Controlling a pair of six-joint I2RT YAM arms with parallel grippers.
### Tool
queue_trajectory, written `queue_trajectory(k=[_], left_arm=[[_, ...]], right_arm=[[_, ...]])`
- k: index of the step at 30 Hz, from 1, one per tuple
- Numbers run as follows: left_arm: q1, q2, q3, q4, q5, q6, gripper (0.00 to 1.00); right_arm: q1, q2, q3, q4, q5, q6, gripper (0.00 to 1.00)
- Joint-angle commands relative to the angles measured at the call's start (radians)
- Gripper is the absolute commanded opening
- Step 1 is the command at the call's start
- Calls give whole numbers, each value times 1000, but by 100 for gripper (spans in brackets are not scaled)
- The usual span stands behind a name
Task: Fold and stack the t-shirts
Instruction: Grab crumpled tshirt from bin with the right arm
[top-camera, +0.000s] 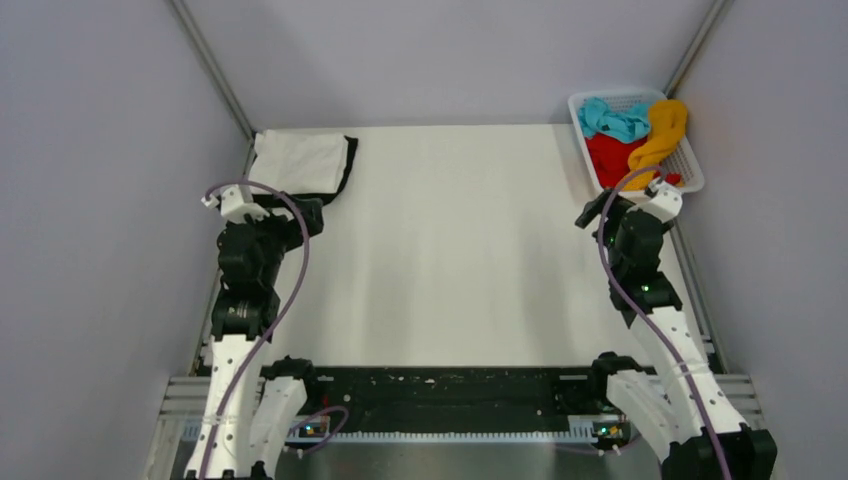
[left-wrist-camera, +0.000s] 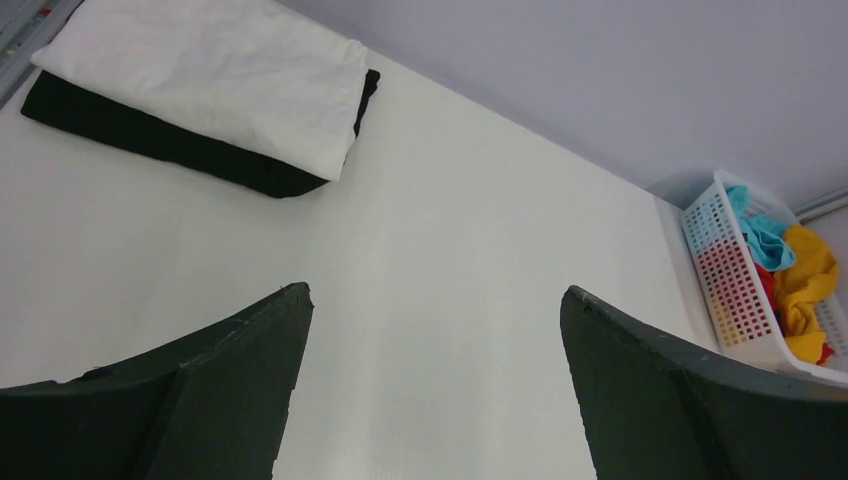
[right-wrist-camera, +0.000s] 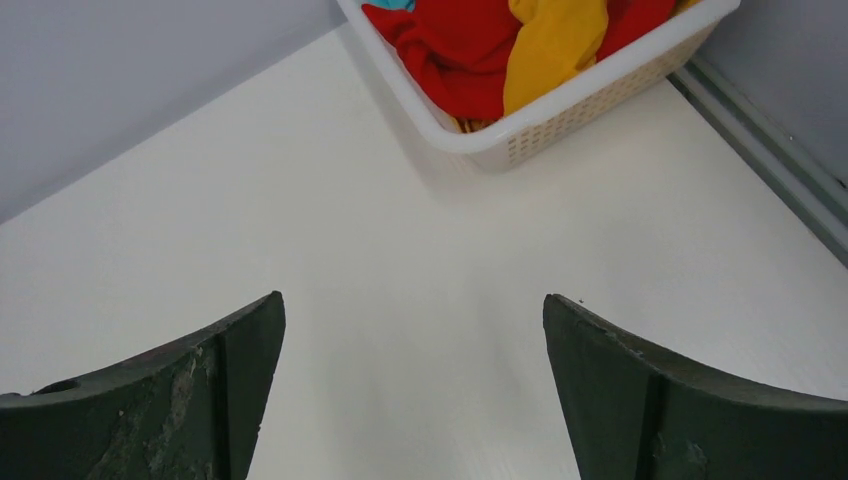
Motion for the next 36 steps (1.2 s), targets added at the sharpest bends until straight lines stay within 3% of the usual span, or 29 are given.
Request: queue_trajectory(k=[1,5,10,19,28,36], left_arm=[[0,22,-13,1,6,-15,99],[0,27,-11,-10,-7,-4,99],[0,16,-34,23,11,12,99],[0,-22,-42,13,-20,12,99],[1,-50,-65,37,-16,14,99],[0,-48,-67,35,-34,14,99]], right_arm=[[-8,117,97,222,40,-115,99],[-65,378,326,132,168,-82,99],[-220,733,651,14,82,-60,99],[-271,1255,1120,-107,87,-145,97],[-279,1319,1119,-115,79,-142,92],[-305,1268,1022,-86,25,-106,77]])
